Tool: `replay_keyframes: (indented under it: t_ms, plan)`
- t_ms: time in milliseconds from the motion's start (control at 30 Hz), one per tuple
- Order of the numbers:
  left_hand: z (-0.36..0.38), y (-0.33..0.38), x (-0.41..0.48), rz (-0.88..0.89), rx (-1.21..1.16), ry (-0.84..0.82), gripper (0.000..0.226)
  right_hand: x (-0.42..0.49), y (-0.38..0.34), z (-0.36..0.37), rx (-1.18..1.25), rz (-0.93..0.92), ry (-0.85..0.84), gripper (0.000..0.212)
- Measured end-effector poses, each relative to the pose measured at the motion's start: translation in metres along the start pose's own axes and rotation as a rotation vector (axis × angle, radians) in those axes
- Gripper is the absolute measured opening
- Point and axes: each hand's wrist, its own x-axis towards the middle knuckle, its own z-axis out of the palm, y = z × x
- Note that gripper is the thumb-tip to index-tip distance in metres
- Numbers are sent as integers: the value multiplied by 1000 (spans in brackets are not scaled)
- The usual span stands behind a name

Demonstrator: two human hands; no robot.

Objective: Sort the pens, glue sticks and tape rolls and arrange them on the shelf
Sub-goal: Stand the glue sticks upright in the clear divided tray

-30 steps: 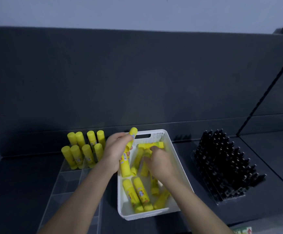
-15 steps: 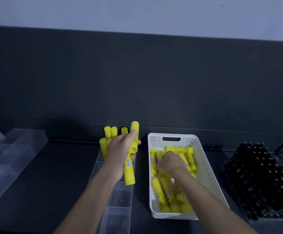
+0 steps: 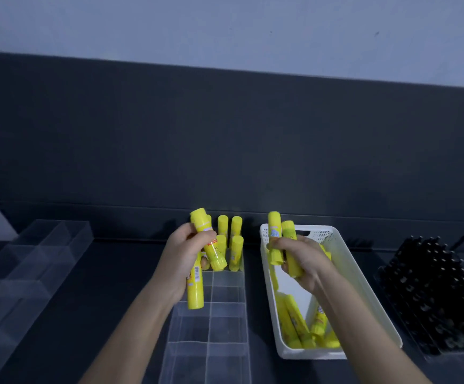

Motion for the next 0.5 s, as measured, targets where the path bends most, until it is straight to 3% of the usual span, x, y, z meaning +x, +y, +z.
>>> replay_keyframes:
  t_ms: [133,233,367,500]
  plan:
    - [-29,0,0,43,130,2,17,-29,0,45,147,-109,-124,15]
    - [-44,-6,2,110,328,43,10,-38,14,75,236,-165,-151,10]
    - [-55,-18,7,167,652,109,14,-37,33,98,107,-163,-80,3]
    - [-63,-29,12,178,824,66,15,-33,44,104,4,-207,-18,23]
